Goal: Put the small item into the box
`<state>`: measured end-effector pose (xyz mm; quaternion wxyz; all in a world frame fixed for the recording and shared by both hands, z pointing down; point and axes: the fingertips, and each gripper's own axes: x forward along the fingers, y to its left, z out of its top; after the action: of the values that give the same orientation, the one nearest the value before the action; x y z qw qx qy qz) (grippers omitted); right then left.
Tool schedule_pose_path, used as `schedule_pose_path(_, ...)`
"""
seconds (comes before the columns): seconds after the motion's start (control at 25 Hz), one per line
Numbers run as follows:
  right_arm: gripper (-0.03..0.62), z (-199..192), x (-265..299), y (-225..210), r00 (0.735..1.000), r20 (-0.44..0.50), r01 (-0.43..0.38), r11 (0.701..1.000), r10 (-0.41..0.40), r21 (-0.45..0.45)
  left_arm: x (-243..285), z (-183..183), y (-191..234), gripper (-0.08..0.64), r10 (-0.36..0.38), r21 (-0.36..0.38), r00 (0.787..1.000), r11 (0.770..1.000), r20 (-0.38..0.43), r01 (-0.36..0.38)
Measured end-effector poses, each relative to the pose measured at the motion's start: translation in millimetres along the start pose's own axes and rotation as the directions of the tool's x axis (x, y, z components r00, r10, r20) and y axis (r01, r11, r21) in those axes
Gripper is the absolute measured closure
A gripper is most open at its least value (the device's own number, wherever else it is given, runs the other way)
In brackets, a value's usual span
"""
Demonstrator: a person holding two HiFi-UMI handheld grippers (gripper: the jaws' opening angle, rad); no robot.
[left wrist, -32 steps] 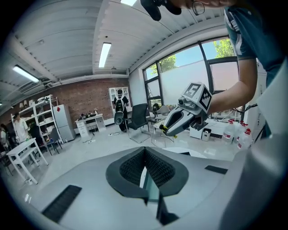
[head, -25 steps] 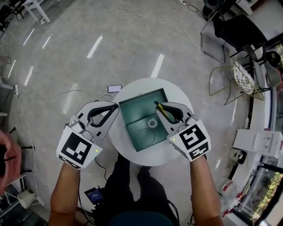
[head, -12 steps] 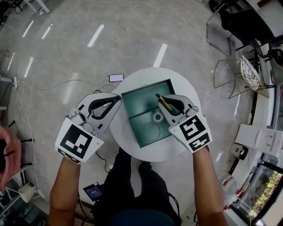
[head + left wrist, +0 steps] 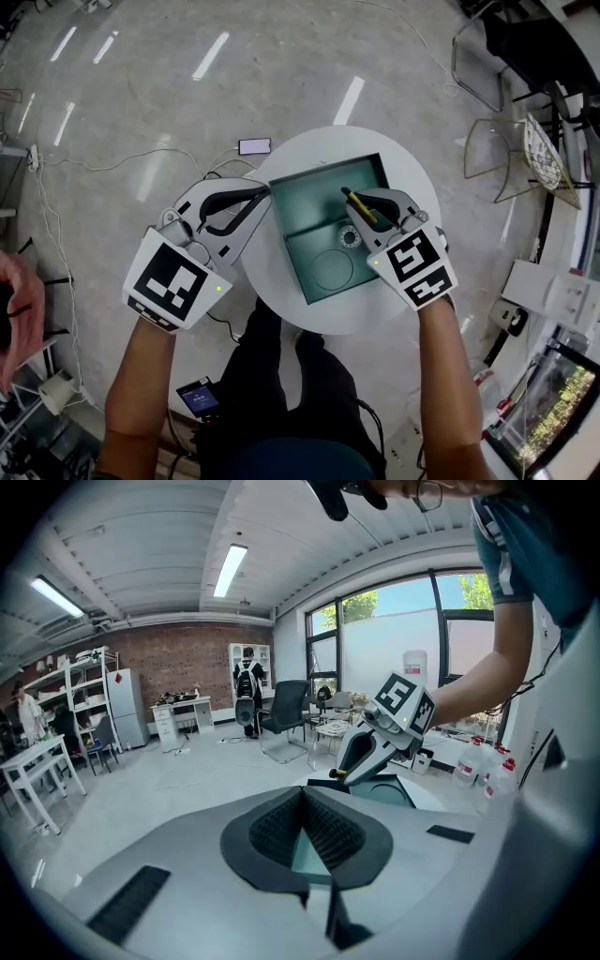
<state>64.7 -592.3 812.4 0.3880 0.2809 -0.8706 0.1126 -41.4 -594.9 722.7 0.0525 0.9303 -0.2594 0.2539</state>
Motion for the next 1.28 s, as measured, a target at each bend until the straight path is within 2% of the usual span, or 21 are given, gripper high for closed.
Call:
schedule_pose_path(0.24,0.529,-9,9,4,0.999,-0.044,-0.009,1.0,0.009,-0.021,-1,-9,0,0.541,-0.005,0.0,1.0,1.0,-0.015,0.005)
schedule_pose_path(0.6,0.529,-12,2,6,0.993,-0.105,-0.047,0.999,0.045,-0.018,-6,6,-1,0.541,-0.008,0.011,1.0,1.0,-0.021,0.008)
schedule_pose_path(0.92,0.528,7,-23,13,0.993,-0.105,-0.064,0.998,0.061,-0.027,-26,34,-7,0.541,-0.001,0.029,1.0,1.0,-0.013,0.001)
schedule_pose_path(1.04,0.502,18,-37,19,0.994,-0.095,-0.065,0.997,0.061,-0.036,-38,47,-12,0.541,0.005,0.039,1.0,0.999,-0.008,-0.005)
schedule_pose_path(1.28,0.5,53,-85,19,0.999,-0.038,-0.001,0.999,0.0,-0.05,-65,86,-20,0.541,0.015,0.068,1.0,0.998,0.004,-0.015)
